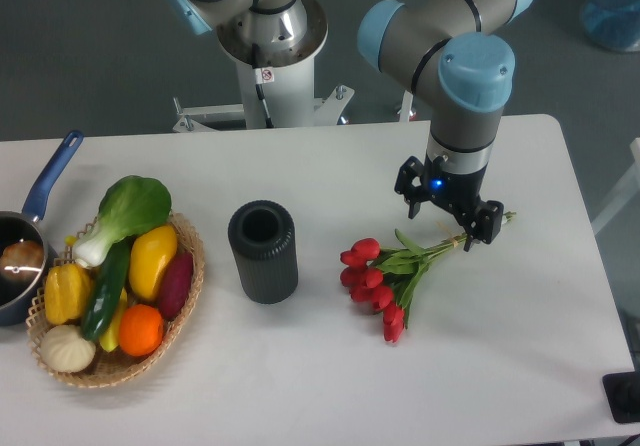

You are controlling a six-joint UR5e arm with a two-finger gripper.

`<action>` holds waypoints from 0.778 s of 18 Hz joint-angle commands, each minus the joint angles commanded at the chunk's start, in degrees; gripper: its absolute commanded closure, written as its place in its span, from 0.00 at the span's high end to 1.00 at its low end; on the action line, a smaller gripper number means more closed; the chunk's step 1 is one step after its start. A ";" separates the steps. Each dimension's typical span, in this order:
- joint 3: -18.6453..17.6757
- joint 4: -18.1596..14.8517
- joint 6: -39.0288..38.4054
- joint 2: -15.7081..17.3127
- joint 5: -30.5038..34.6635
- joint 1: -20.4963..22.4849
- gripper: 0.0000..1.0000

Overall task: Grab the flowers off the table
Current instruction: 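Lower the open gripper onto the green stems of the red tulips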

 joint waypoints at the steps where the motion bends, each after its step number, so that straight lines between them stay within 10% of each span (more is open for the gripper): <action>1: -0.26 0.26 0.09 0.00 0.00 -0.09 1.00; 14: -5.71 3.08 0.00 -0.96 0.00 -0.44 1.00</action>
